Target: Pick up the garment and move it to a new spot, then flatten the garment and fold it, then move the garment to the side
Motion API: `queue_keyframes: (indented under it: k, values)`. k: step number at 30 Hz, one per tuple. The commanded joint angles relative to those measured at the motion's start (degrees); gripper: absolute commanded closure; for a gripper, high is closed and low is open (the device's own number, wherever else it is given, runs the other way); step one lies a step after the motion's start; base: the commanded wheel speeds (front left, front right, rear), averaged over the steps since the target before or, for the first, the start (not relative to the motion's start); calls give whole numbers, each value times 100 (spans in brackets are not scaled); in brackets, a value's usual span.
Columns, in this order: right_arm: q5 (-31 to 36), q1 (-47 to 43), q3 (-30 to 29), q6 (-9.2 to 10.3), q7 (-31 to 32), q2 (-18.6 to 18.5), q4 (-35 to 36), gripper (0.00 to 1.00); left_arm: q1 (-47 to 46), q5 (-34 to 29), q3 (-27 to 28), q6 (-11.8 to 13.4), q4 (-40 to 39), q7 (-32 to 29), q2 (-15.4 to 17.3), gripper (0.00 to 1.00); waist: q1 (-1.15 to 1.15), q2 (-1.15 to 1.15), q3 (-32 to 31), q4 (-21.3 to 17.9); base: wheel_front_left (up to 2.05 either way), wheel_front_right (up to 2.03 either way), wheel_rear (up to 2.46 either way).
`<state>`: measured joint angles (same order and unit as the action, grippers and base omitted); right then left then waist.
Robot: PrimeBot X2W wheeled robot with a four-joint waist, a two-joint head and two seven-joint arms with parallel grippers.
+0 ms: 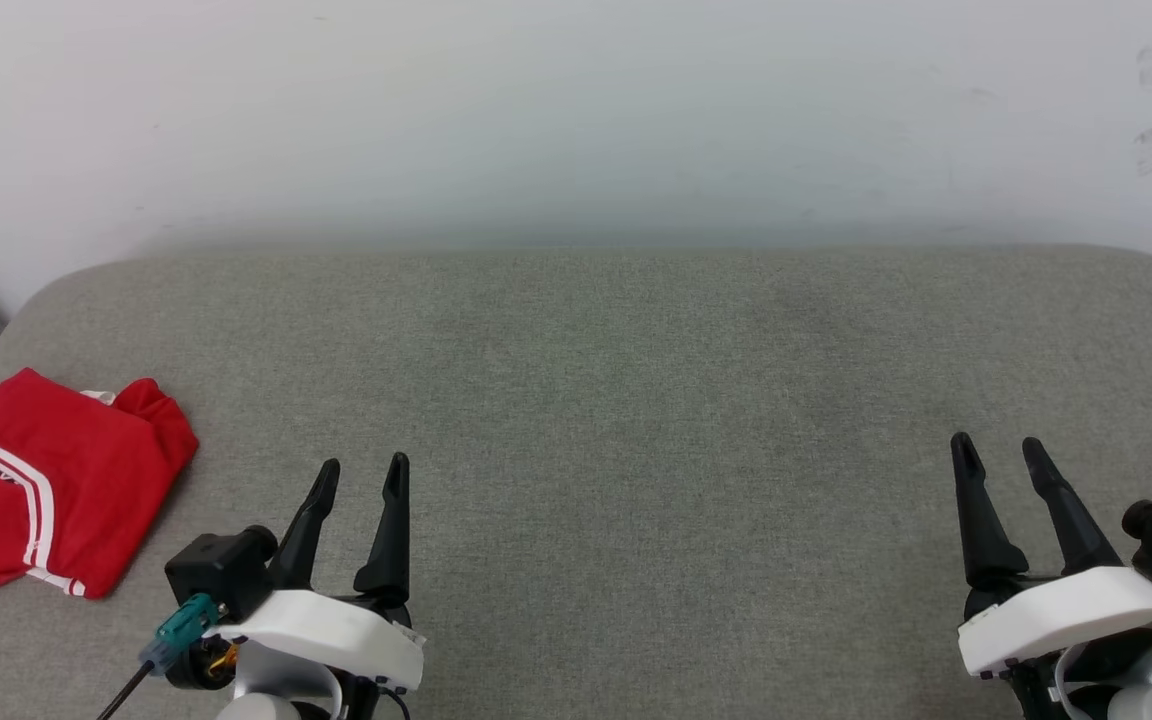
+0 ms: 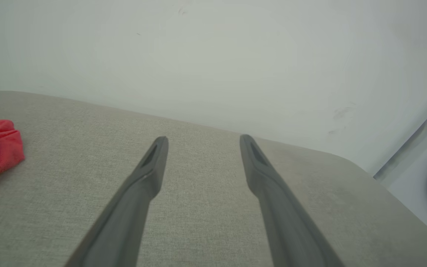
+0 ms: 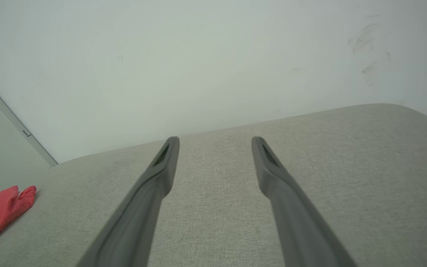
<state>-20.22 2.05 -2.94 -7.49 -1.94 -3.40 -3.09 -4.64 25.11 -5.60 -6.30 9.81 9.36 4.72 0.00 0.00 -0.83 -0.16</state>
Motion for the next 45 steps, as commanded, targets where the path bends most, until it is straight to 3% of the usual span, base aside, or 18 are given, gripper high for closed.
queue_keyframes:
  k: [1, 20, 45]
  values:
    - [201, -1, -15, 0, 18, 12, 91, 0, -81, -176, -37, 25, -22, 56, 30, 0, 0, 0, -3, 0, 0, 0, 0]
    - [1215, -86, -66, 0, 70, 53, 232, 0, -73, -1093, -151, 151, 140, 291, 67, 0, 0, 0, -21, -3, 0, 0, 0]
    - [1761, -149, -93, 1, -80, 59, 260, 0, -108, -1865, -91, 128, 434, 568, -49, 0, 0, 0, -82, -18, 0, 0, 0]
